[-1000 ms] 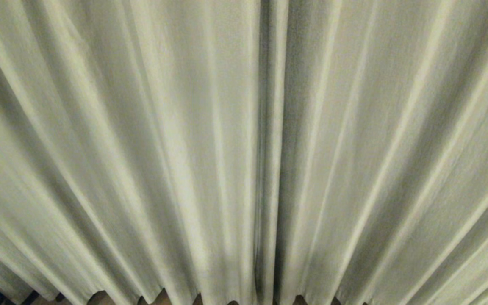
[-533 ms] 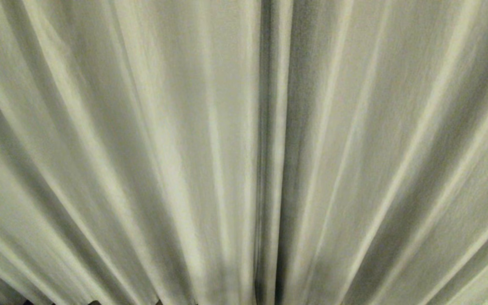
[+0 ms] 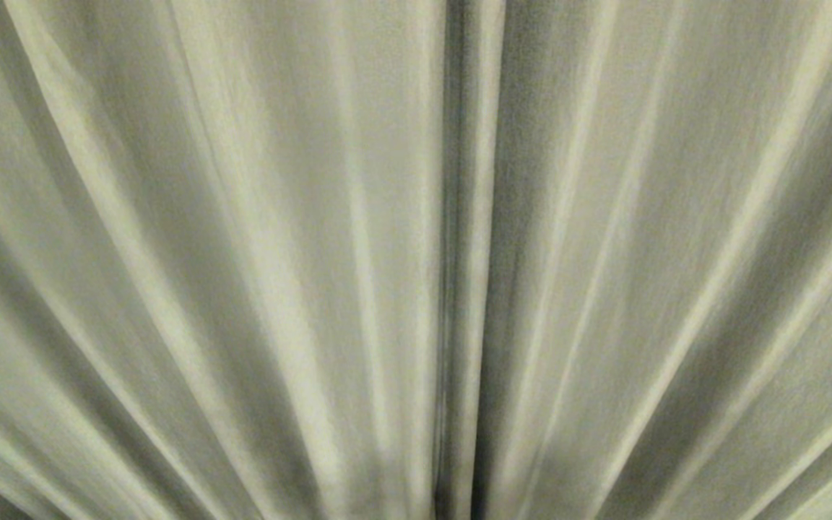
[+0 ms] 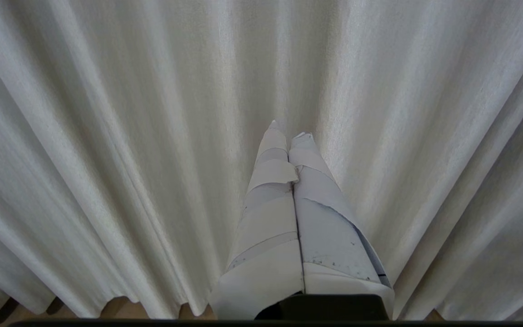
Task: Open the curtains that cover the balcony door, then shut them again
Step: Pull the outer curtains open on both sides
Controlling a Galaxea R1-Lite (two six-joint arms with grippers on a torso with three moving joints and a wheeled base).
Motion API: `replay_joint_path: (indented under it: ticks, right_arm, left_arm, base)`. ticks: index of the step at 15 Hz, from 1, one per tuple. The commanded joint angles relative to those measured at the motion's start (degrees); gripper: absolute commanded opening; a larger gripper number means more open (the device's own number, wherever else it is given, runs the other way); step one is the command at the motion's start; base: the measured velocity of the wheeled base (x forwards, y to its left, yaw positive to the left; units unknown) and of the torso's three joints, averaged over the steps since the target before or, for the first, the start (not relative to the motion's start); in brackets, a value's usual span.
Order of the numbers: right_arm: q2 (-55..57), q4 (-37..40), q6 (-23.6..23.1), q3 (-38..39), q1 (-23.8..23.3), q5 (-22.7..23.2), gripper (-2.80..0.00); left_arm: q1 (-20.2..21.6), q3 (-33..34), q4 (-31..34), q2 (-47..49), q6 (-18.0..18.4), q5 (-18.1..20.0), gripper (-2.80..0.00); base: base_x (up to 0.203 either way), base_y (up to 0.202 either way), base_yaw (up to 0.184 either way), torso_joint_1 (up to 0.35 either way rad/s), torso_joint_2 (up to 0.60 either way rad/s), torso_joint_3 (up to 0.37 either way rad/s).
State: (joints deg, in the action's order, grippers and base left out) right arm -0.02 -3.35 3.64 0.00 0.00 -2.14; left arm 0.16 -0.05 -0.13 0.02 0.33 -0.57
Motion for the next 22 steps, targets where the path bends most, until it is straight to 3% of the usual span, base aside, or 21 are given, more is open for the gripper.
replay_joint_path:
  ticks: [1, 22]
  right_arm:
    - [0.0, -0.1, 0.0, 0.0, 0.0, 0.0, -2.8]
    - [0.0, -0.1, 0.1, 0.0, 0.0, 0.0, -2.8]
  left_arm:
    - [0.0, 0.0, 0.0, 0.0, 0.0, 0.0, -2.8]
    - [0.0, 0.0, 0.0, 0.0, 0.0, 0.0, -2.8]
  base:
    - [0.0, 0.0, 0.0, 0.0, 0.0, 0.0]
    - [0.0, 0.0, 0.0, 0.0, 0.0, 0.0]
